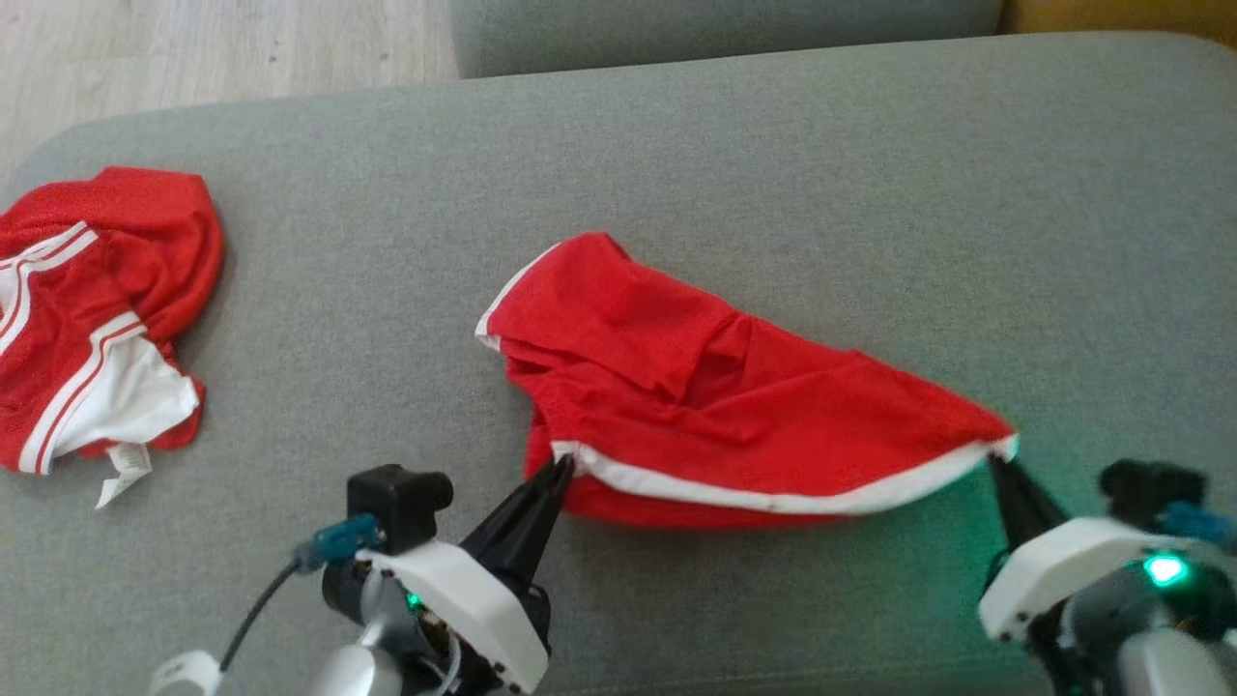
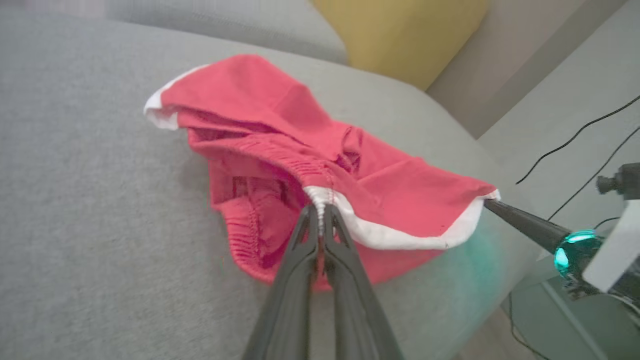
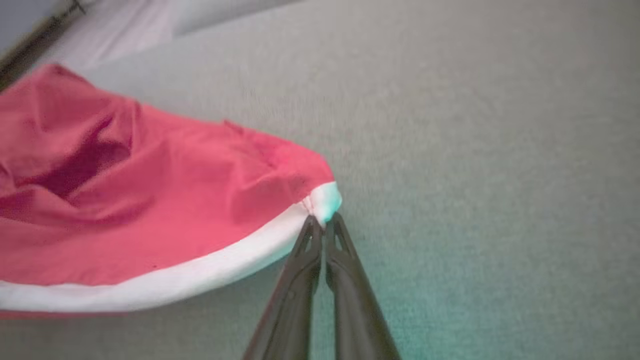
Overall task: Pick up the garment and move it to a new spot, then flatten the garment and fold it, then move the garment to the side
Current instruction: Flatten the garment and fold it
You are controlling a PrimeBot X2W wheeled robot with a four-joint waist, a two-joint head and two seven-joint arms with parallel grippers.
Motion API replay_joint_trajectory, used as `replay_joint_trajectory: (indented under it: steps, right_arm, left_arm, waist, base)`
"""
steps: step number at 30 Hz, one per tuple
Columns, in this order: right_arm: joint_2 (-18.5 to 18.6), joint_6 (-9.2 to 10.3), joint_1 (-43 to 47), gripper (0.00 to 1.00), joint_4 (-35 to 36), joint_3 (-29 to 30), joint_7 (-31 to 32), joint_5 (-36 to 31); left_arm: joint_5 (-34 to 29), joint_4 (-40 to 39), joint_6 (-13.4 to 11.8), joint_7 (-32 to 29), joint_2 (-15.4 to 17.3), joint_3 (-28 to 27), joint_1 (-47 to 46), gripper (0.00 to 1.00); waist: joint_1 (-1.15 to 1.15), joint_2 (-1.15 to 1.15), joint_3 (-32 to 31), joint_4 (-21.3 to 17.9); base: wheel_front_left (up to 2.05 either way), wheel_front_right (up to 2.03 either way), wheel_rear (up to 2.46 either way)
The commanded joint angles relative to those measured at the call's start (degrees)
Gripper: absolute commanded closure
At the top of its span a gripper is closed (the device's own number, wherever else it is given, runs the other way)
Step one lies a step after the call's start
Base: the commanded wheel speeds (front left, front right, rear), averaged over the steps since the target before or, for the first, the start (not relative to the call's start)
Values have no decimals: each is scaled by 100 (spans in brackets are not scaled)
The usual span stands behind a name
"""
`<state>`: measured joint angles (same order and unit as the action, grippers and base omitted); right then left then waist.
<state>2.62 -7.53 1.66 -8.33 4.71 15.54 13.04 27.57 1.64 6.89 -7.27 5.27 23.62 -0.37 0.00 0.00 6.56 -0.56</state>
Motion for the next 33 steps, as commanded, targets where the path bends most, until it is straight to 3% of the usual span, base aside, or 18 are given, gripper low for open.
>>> replay_joint_trajectory:
  steps: [1,11,20,27,33]
  right_arm:
    - [56,4,-151,100,355,-56,-63,136]
    - [37,4,100,100,2825,475,539,1795]
    - [29,4,37,100,4333,1075,1263,2690]
    - [77,4,-836,100,4168,798,1645,2533]
    - [145,4,-2989,100,2907,626,1818,1790]
  left_arm:
    - [89,-368,24,-26,36,-179,-42,100]
    - [1316,-2715,-21,-820,23,-284,215,100]
    - [2114,-4117,-546,-1683,159,-683,35,100]
    - [2157,-3949,-765,-2211,359,-924,-761,100]
    - [1926,-2368,-793,-2339,299,-1202,-2902,100]
  waist:
    - [0,0,-23,6]
    - [0,0,-208,-53]
    - [0,0,-130,-123]
    - [0,0,360,-116]
    - [0,0,1131,42]
  base:
    - [0,0,0]
    - [0,0,0]
    - [0,0,0]
    - [0,0,0]
    - [0,0,0]
